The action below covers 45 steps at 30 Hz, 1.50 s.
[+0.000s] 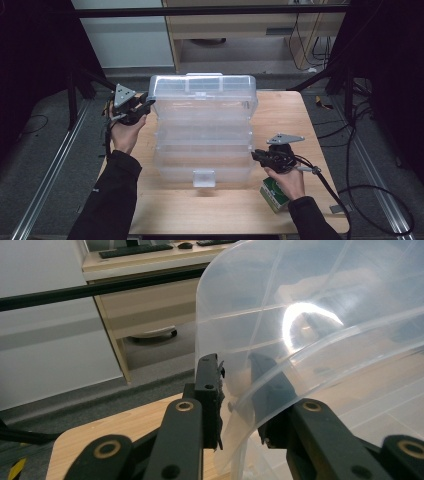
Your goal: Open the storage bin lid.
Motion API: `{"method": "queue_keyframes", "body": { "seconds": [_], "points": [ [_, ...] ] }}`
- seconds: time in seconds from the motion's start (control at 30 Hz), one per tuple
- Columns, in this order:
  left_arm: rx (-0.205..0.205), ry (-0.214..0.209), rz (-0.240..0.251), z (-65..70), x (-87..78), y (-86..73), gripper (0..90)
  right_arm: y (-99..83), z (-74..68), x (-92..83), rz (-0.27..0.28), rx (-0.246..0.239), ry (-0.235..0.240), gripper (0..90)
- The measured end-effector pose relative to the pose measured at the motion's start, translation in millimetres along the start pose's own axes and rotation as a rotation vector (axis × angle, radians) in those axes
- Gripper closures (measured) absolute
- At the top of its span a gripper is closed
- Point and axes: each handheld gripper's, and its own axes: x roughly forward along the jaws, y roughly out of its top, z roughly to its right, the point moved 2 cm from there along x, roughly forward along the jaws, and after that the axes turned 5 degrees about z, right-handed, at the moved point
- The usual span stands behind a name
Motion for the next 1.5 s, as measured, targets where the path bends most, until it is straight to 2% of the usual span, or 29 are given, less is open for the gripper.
{"method": "queue_keyframes", "body": {
  "seconds": [0.97,1.5],
  "points": [
    [-0.069,0.026,0.024,-10.6,30.0,8.2,77.3,0.5,1.0,0.7,-0.009,0.015,0.005,77.4],
    [-0.038,0.055,0.006,-13.5,45.9,12.9,77.5,0.8,1.7,1.4,-0.012,0.016,0.01,76.9]
  ]
}}
